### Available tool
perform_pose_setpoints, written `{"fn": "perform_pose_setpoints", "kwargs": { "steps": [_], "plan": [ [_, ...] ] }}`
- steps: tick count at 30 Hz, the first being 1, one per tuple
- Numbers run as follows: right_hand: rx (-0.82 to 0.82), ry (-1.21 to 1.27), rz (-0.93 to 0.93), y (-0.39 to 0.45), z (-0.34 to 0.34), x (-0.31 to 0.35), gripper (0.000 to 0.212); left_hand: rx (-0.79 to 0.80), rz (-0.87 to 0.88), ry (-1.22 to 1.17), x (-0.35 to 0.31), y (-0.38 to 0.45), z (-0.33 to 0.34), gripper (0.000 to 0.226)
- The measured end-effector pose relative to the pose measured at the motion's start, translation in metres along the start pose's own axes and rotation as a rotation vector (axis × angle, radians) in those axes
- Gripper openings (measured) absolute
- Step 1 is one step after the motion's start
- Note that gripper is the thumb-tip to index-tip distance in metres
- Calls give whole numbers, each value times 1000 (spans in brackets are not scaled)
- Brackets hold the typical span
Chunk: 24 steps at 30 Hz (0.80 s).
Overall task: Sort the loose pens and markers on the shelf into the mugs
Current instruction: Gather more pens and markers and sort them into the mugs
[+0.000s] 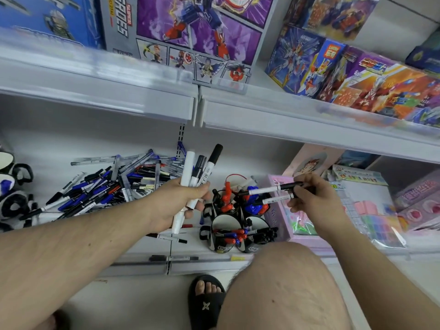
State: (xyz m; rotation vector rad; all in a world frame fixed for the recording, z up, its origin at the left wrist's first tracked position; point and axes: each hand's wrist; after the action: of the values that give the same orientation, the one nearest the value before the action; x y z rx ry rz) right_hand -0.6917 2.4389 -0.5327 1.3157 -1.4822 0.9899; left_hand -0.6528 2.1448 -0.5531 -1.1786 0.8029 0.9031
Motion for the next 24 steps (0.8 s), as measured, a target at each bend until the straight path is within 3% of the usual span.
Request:
{"fn": "perform_pose_setpoints", "kwargs": {
  "steps": [3, 8, 19, 24],
  "plan": [
    [18, -329, -108, 2, -14, -25, 28, -2, -23, 54, 5, 4, -1, 25],
    [129, -726, -286, 11, -13, -67, 22, -7, -39, 87, 9, 9, 4, 20],
    [314, -874, -238, 32, 33, -139, 28, -24, -56, 107, 13, 11, 0, 13],
    [389, -1267, -34, 36, 53, -162, 42, -9, -59, 60, 14, 11, -5, 15]
  ]
}}
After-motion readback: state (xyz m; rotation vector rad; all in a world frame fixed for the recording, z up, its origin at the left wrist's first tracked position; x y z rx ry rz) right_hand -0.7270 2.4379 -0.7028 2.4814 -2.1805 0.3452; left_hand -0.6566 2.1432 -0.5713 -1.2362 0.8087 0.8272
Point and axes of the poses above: each hand's wrist, its own y-axis towards the middle knuckle, its own z-axis out of the palm, x = y × z, and after that the axes turned 2 degrees about y, right-handed
